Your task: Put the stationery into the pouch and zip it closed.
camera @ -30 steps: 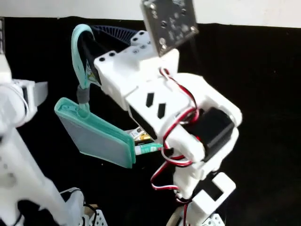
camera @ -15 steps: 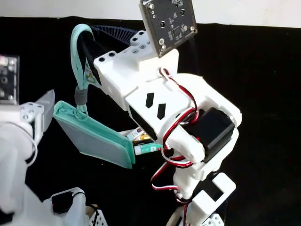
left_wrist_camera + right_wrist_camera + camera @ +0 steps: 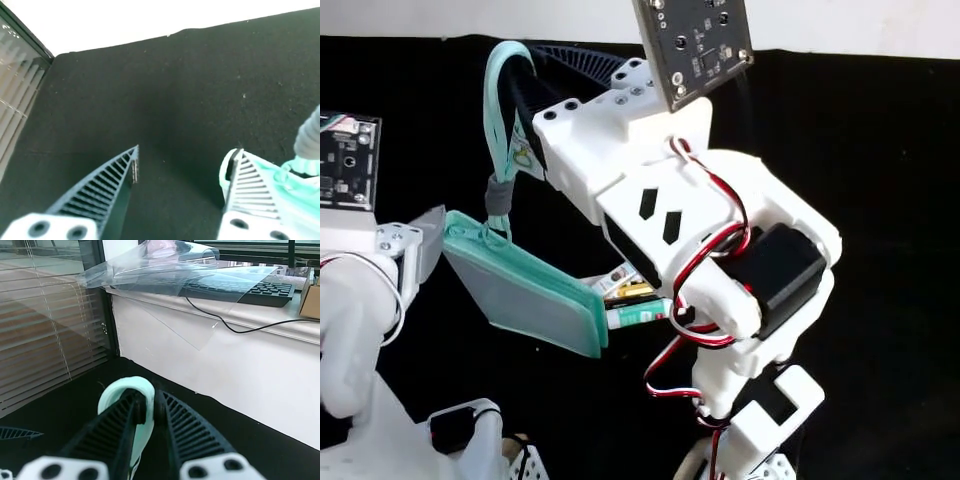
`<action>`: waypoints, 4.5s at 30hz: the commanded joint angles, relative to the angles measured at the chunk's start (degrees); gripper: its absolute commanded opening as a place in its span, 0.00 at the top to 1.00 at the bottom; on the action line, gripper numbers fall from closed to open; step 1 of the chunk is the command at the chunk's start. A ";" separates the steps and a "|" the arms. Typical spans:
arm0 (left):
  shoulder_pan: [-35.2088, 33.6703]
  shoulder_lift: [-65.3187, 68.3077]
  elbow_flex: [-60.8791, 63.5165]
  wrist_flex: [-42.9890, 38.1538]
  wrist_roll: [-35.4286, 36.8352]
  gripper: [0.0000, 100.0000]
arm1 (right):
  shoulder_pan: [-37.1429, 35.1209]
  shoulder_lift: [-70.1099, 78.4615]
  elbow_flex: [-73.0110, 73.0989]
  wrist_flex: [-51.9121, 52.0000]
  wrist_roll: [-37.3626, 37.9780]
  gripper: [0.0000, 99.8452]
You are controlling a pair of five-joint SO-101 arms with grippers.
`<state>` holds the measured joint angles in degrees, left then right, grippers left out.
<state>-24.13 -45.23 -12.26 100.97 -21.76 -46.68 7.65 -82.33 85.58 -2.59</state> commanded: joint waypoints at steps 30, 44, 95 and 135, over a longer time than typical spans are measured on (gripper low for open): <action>13.85 -0.22 27.82 -1.32 -5.80 0.99 | 3.47 -0.13 -1.19 1.89 0.70 0.98; 4.18 0.22 12.88 -5.19 0.53 0.99 | 15.08 -0.57 -1.36 2.51 0.70 0.98; 4.09 5.67 13.93 -17.58 16.53 0.82 | 6.90 -0.13 -9.45 1.27 3.96 0.99; 1.54 5.93 8.04 -23.74 16.88 0.77 | -9.27 -0.22 -10.07 -11.65 15.82 0.99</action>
<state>-21.93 -39.34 0.48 77.76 -5.49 -55.38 7.65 -91.12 75.74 12.44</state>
